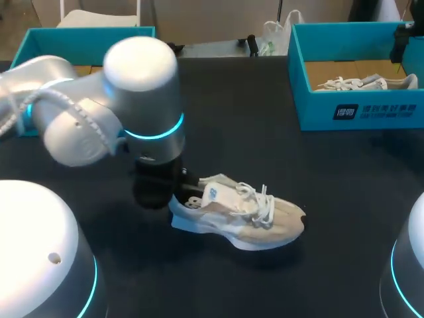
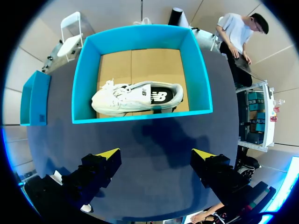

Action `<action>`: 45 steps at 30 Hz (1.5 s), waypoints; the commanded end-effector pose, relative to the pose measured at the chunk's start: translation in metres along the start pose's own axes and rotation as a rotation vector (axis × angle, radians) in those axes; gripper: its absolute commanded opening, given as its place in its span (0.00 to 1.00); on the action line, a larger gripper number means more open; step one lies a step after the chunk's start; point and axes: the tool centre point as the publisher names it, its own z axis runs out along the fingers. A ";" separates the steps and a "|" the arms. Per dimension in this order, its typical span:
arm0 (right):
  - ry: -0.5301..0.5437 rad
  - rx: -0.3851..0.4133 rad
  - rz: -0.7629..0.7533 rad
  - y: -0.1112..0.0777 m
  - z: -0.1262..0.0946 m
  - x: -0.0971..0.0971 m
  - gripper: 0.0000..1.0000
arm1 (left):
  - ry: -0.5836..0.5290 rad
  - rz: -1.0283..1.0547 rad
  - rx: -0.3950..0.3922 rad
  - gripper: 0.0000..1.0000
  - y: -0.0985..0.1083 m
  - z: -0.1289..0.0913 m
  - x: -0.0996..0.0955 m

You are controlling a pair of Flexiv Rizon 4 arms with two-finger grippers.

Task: Take the shoe out of the shoebox, open the shoe tongue, remove and reinsert the insole, then place the shoe into the shoebox

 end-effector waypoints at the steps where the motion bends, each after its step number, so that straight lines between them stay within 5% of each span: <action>1: -0.001 -0.002 0.001 -0.001 0.000 0.000 1.00 | 0.045 -0.019 0.017 0.00 0.009 0.019 -0.022; 21: -0.001 -0.002 0.001 -0.001 0.000 0.000 1.00 | 0.104 -0.046 0.032 0.00 0.005 0.054 -0.033; 23: -0.001 -0.002 0.001 -0.001 0.000 0.000 1.00 | 0.095 -0.045 0.033 0.42 0.005 0.054 -0.033; 25: -0.001 -0.002 0.001 -0.001 0.000 0.000 1.00 | 0.088 -0.042 0.027 1.00 0.004 0.051 -0.032; 36: -0.001 -0.002 0.001 -0.001 0.000 0.000 1.00 | -0.049 -0.091 -0.020 1.00 0.007 -0.010 -0.020; 45: -0.001 -0.002 0.001 -0.001 0.000 0.000 1.00 | -0.312 -0.409 0.110 1.00 0.000 -0.069 0.000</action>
